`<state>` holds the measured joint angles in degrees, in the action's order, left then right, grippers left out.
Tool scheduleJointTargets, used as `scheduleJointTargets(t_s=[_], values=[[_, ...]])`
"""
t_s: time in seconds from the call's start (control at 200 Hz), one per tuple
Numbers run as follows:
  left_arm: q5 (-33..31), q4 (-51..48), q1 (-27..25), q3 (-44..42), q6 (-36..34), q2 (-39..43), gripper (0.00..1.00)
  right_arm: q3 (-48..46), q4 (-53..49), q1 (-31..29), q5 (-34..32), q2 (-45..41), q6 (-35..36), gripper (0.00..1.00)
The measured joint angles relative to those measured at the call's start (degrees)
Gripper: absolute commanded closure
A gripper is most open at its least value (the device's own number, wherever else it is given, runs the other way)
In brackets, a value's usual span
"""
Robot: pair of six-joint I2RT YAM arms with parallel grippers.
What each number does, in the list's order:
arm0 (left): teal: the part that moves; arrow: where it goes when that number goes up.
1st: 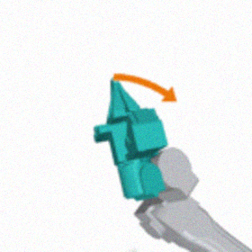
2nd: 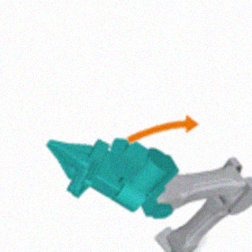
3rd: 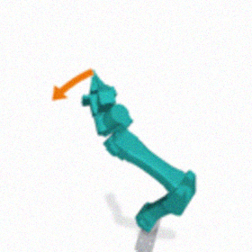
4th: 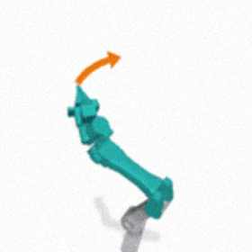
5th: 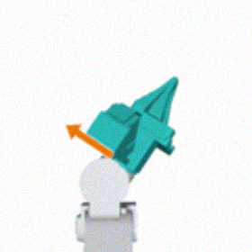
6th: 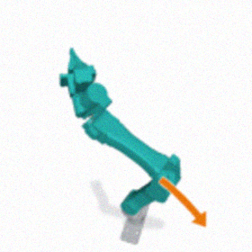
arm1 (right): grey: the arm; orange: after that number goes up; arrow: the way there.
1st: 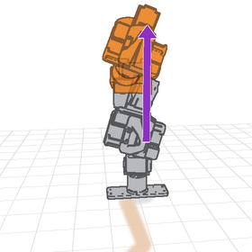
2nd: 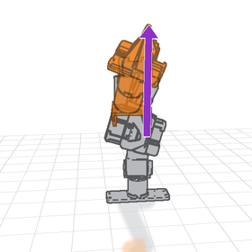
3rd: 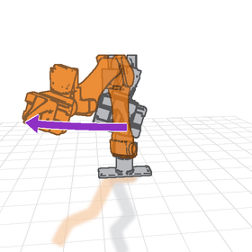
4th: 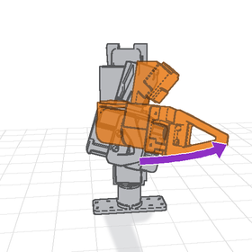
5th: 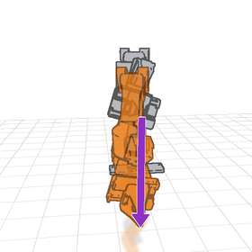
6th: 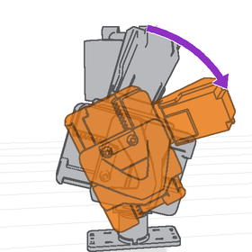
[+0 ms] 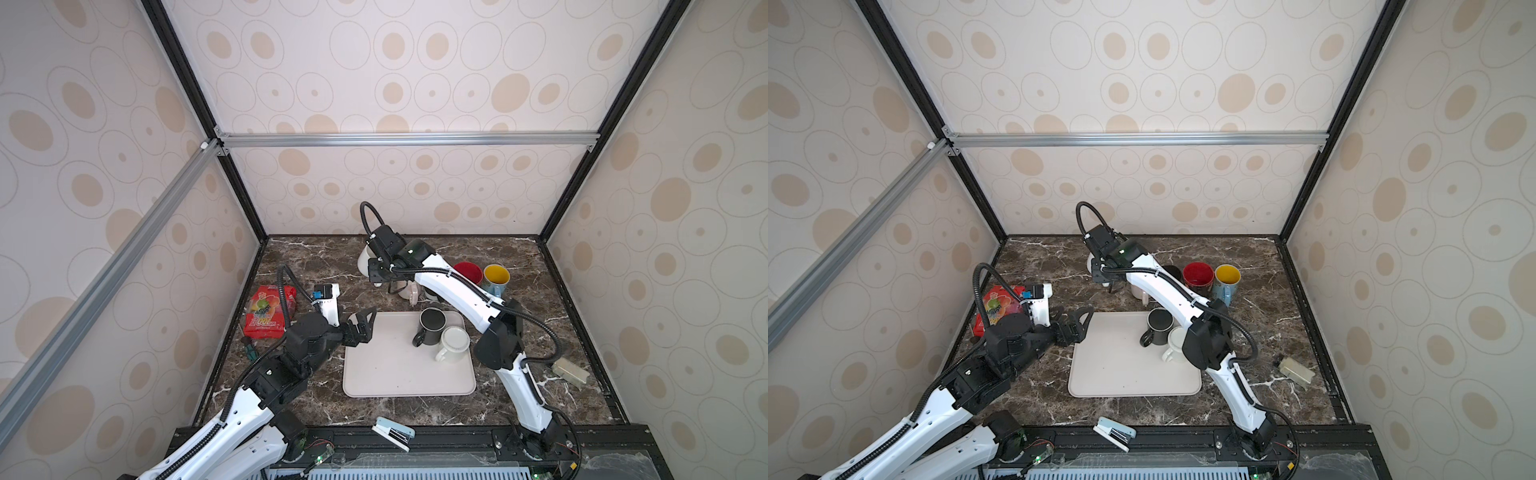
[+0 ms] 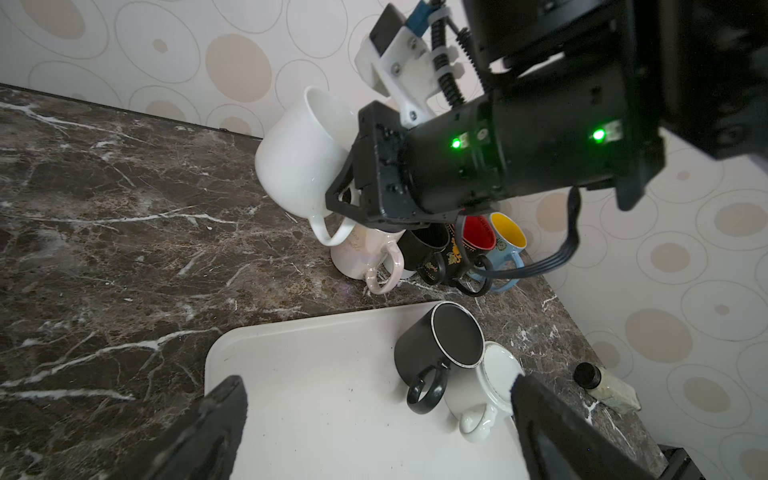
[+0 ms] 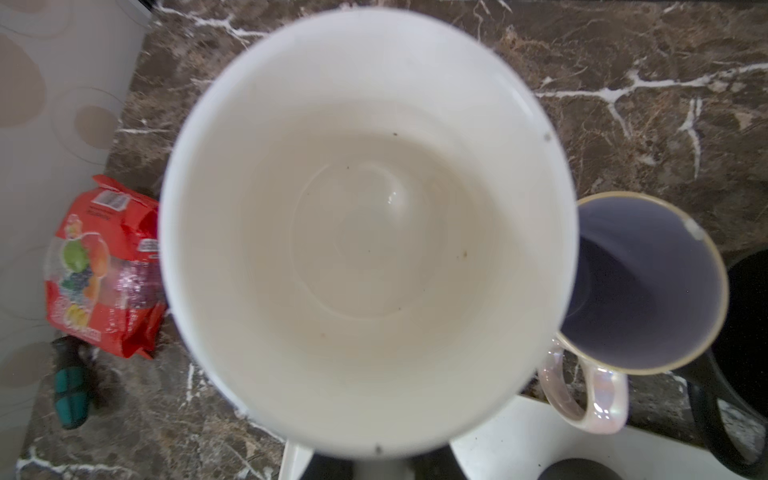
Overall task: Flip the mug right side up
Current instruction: 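Carry the white mug toward the pink mug with the right gripper while the left withdraws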
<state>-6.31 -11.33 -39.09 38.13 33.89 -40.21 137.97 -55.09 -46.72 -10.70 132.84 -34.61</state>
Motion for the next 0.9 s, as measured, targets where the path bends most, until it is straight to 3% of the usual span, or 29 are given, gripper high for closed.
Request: scheduleJointTargets(t_s=[0.28,0.9], values=[[0.6,-0.3,0.0,0.0,-0.4,0.0,0.0,1.0,-3.5,-0.1,-3.1,5.7,0.0,1.0],[3.7,0.4,0.0,-1.1,-0.3,-1.4,0.0,1.0,-3.5,-0.1,-6.3,9.8,-3.8,1.0]])
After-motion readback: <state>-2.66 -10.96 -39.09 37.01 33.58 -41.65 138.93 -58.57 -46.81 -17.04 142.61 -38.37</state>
